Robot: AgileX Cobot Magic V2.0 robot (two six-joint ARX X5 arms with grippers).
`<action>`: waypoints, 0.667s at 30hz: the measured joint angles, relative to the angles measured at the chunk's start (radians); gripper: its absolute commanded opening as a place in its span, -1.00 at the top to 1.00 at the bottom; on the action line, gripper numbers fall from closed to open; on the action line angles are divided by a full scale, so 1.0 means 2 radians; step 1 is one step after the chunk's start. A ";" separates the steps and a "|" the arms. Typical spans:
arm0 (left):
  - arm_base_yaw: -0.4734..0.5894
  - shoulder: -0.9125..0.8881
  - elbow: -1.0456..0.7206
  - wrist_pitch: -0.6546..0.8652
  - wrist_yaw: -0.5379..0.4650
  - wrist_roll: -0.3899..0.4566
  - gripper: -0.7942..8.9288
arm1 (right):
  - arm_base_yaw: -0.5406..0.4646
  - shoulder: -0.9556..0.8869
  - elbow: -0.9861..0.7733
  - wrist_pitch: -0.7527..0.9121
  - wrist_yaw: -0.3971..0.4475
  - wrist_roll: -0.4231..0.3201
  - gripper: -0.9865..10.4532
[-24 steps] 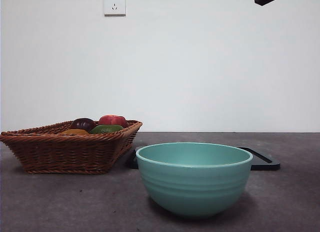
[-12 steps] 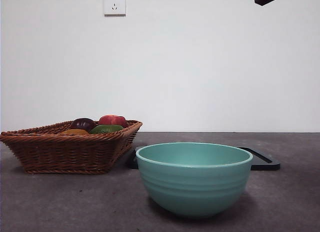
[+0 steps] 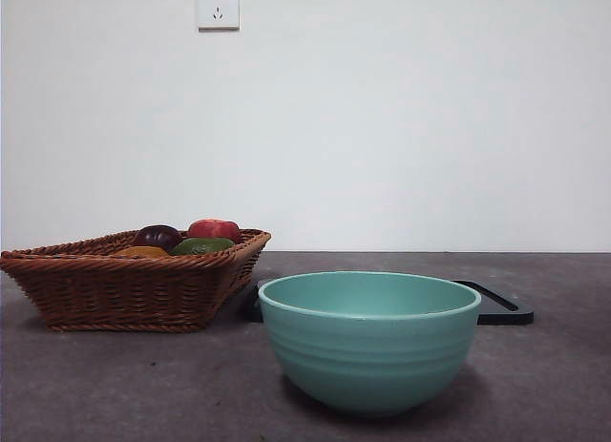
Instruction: Pick up the wifruite, put it on the bowl, pick up the plate, put it on desk
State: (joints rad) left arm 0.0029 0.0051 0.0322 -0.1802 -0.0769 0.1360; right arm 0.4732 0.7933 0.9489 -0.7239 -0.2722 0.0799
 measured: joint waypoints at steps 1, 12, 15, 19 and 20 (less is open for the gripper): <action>0.000 0.000 0.000 0.000 0.000 0.000 0.82 | -0.025 -0.010 -0.006 0.018 0.000 -0.005 0.82; 0.000 0.000 0.000 0.000 0.000 0.000 0.82 | -0.224 -0.164 -0.165 0.196 0.022 -0.045 0.82; 0.000 0.000 0.000 0.000 0.000 0.000 0.82 | -0.252 -0.208 -0.222 0.243 0.022 -0.057 0.82; 0.000 0.000 0.000 0.000 0.000 0.000 0.82 | -0.272 -0.264 -0.297 0.288 0.022 -0.064 0.82; 0.000 0.000 0.000 0.000 0.000 0.000 0.82 | -0.274 -0.279 -0.315 0.297 0.022 -0.064 0.82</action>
State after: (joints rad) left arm 0.0029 0.0051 0.0322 -0.1799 -0.0769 0.1360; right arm -0.0757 0.2359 0.3195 -0.1295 -0.2283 -0.0490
